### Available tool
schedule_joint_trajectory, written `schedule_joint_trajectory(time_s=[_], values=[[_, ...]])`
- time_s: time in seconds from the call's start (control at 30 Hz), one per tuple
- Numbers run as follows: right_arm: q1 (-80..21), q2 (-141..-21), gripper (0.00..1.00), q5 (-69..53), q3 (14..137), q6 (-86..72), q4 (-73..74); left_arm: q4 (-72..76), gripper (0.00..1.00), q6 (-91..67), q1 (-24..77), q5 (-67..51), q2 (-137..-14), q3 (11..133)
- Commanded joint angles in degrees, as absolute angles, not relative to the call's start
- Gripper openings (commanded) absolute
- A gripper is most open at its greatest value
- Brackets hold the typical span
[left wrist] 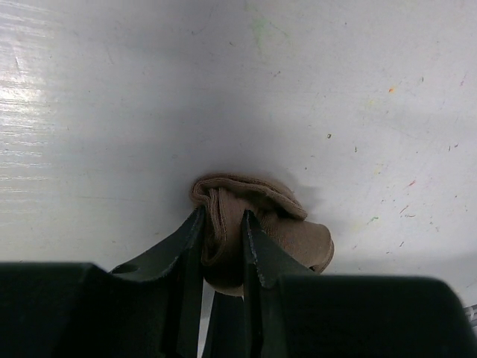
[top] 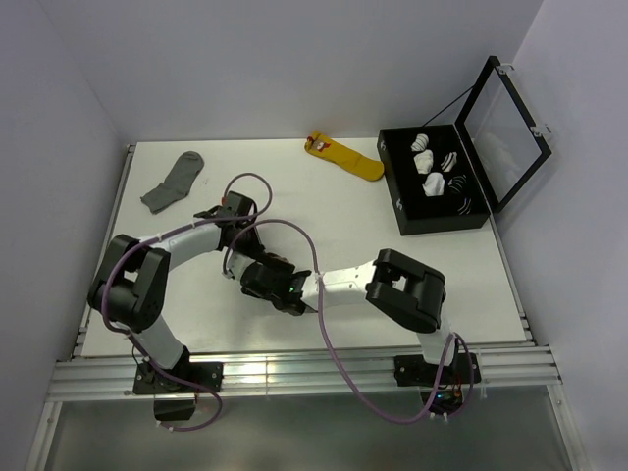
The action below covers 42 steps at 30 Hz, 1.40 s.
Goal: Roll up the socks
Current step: Roll the sock at the center of the board.
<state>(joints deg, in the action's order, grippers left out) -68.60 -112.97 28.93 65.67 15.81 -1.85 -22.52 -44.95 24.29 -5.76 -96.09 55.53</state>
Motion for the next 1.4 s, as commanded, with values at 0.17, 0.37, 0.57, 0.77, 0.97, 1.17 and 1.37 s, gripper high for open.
schedule_joint_trajectory(time_s=[0.17,0.37,0.57,0.77,0.97,1.17,1.37], values=[[-63.02,-115.05,0.61,22.16,66.88,7.92,16.60,-29.71,0.00,-40.08,23.64,-2.81,-97.91,56.51],[-60.04,-117.94,0.42,19.16,70.12,4.40,20.90,-29.97,0.00,-39.46,23.47,-4.04,-97.74,56.69],[-57.57,-118.04,0.00,13.64,69.97,2.55,20.83,-27.95,0.11,-40.69,22.68,-5.54,-94.93,55.20],[-54.67,-116.19,0.00,5.20,68.91,0.70,19.60,-25.67,0.37,-43.41,20.92,-5.36,-91.24,53.44],[-51.77,-115.49,0.00,-3.67,69.96,0.09,20.04,-19.52,0.67,-48.95,19.16,-3.44,-83.95,48.26],[-49.84,-117.16,0.00,-10.98,73.03,-1.93,21.88,-6.54,0.70,-59.14,19.25,-3.07,-74.36,36.33],[-47.90,-117.86,0.00,-18.19,74.79,-1.85,23.20,4.28,0.71,-62.66,19.60,-2.20,-70.84,29.54]])
